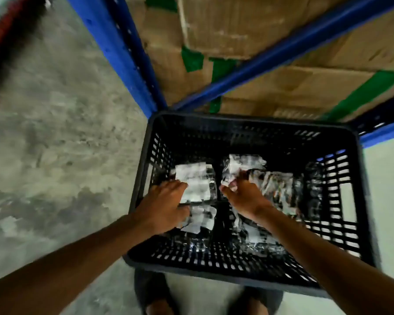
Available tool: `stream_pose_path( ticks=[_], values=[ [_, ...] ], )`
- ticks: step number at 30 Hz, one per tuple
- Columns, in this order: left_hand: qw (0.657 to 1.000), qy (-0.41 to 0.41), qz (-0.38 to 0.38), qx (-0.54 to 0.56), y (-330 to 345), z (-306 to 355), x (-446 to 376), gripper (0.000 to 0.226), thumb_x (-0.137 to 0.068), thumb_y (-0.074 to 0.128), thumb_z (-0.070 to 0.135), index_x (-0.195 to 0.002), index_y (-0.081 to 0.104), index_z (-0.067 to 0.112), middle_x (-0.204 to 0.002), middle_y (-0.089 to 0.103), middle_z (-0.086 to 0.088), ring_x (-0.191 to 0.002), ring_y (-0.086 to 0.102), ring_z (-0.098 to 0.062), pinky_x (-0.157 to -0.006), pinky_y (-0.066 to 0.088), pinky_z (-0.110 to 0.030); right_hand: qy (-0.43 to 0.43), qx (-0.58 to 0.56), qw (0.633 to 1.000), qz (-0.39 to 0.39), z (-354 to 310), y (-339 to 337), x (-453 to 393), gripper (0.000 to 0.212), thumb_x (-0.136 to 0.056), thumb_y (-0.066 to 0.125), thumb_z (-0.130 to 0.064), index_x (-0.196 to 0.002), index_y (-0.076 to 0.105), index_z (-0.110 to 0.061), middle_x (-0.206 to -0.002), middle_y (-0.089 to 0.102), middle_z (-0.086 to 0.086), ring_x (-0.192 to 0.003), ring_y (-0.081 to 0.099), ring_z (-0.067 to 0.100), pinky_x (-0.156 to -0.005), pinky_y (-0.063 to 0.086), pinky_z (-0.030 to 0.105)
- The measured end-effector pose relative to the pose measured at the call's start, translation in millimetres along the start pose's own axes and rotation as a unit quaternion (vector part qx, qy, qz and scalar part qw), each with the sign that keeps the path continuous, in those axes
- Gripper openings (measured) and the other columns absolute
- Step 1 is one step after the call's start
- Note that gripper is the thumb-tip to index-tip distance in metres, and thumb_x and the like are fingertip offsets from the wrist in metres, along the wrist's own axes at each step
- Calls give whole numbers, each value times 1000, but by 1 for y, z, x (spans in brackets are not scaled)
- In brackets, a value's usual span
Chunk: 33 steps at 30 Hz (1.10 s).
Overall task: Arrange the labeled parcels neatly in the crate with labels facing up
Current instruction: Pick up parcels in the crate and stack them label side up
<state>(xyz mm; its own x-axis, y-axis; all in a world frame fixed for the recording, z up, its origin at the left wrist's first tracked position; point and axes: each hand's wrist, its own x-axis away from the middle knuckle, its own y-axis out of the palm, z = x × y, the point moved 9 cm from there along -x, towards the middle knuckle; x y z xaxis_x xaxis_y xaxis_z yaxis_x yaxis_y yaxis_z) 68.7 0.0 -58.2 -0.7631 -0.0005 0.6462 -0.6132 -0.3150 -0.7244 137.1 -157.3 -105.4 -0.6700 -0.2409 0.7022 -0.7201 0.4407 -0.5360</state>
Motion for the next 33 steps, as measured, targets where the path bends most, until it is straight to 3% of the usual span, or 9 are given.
stream_pose_path(
  ticks=[5,7,10,14,19,21,23,28,33],
  values=[
    [993,-2,-75,-95,65,-13,-84,56,-88,52,35,-138,40,12,-145,42,-9,-136,35,-27,-111,30,-41,12,19,998,-65,15,71,-68,30,-101,37,-26,-100,57,-3,-131,55,23,-112,56,33,-84,43,33],
    [988,10,-85,-127,78,-14,-104,61,-85,56,37,-138,39,14,-141,44,-10,-131,39,-30,-107,34,-43,19,-33,999,-38,19,81,-92,32,-101,36,-27,-111,55,-3,-132,54,25,-116,56,37,-85,44,35],
    [983,19,-63,-172,81,-11,-120,75,-83,59,42,-146,28,14,-141,45,-12,-128,45,-32,-105,39,-44,59,-143,988,4,26,74,-119,49,-100,31,-38,-121,55,-1,-95,63,20,-71,64,31,-59,49,32],
    [976,25,69,-203,67,3,-125,85,-79,64,43,-144,23,7,-136,52,-13,-122,53,-32,-97,46,-42,9,-228,973,36,10,50,-126,41,-99,32,-29,-70,52,-7,-60,52,13,-46,51,25,-46,42,28],
    [984,-69,151,69,10,-31,-130,55,-74,65,48,-118,60,15,-120,64,-10,-107,63,-30,-82,53,-34,-66,-299,951,34,-16,18,-128,29,-100,30,-25,-83,49,-10,-57,61,12,-35,58,16,-52,44,27],
    [928,-110,144,325,9,-54,-127,38,-72,69,45,-96,68,16,-93,70,-7,-77,67,-22,-57,55,-28,-94,-212,973,-11,-14,26,-116,30,-98,38,-34,-101,55,-8,-64,66,8,-49,63,16,-62,49,30],
    [840,-128,87,520,18,-59,-128,48,-74,69,41,-111,65,11,-93,72,-11,-69,67,-23,-46,54,-27,-139,-86,986,-33,-22,30,-99,48,-91,51,-50,-118,58,-11,-87,65,2,-76,62,15,-78,50,33],
    [787,-109,72,602,12,-32,-104,49,-85,64,37,-123,57,8,-92,68,-14,-67,66,-25,-42,57,-32,-193,41,980,-9,-41,15,-53,80,-66,61,-74,-129,54,-26,-125,61,0,-105,60,16,-86,50,33],
    [793,-128,-1,596,37,-34,-103,46,-88,62,35,-118,54,0,-87,71,-24,-69,68,-30,-53,60,-32,-197,58,979,-2,-44,28,-62,50,-73,67,-45,-101,67,-4,-91,70,10,-78,64,22,-73,56,43]
  ],
)
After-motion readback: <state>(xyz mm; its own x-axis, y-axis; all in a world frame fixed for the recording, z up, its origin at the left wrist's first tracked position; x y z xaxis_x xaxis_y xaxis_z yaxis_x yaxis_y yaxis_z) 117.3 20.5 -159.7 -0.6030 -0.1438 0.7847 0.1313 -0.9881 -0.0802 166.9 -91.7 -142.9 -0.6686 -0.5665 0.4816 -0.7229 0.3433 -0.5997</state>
